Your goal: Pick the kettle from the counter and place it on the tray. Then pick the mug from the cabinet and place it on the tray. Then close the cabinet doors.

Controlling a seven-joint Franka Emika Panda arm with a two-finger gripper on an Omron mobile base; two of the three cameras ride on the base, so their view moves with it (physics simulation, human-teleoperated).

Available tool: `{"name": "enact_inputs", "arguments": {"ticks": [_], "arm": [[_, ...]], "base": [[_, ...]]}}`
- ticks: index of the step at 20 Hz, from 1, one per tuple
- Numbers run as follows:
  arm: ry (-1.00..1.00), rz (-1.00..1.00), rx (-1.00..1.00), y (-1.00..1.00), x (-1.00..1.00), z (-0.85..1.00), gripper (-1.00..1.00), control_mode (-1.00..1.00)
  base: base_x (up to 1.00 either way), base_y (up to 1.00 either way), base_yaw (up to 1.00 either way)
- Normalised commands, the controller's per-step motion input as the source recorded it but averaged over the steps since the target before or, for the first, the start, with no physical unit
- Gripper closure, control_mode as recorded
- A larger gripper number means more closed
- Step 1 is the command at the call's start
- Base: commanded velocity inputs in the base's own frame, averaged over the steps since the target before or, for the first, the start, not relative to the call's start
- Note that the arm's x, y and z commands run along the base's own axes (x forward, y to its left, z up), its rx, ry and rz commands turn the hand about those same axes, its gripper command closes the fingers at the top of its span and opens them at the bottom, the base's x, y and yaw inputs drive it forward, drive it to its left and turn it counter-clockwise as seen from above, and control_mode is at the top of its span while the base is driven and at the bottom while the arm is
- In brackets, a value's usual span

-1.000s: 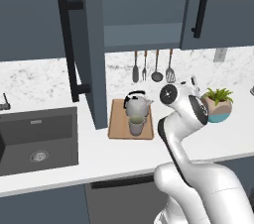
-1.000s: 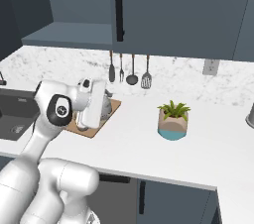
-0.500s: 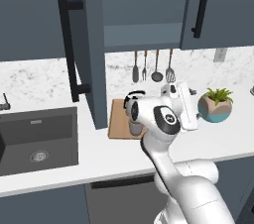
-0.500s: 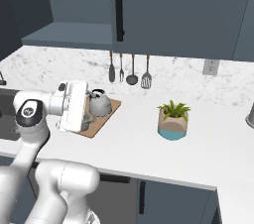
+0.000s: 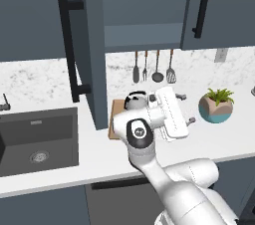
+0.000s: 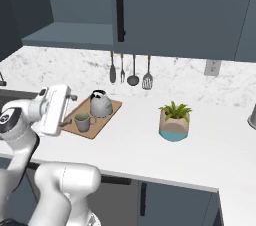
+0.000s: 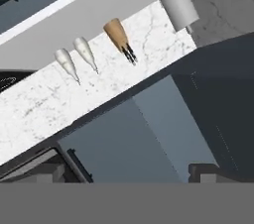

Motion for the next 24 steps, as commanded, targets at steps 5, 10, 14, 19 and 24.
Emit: {"name": "enact_inputs", "arguments": {"ticks": [5, 10, 14, 19, 24], "arm": [[0.26, -0.21, -0.25, 0.75, -0.07, 0.3, -1.0, -1.0], [0.25, -0.17, -0.23, 0.88, -0.04, 0.29, -1.0, -1.0], [0.26, -0.14, -0.25, 0.89, -0.01, 0.05, -1.0, -1.0], [0.05, 0.0, -0.06, 0.33, -0.04, -0.09, -1.0, -1.0], [0.03, 0.0, -0.03, 0.32, 0.0, -0.13, -1.0, -1.0]], "base": [[0.0, 0.0, 0.0], [0.0, 0.0, 0.0], [0.0, 0.0, 0.0], [0.0, 0.0, 0.0], [0.0, 0.0, 0.0]]}}
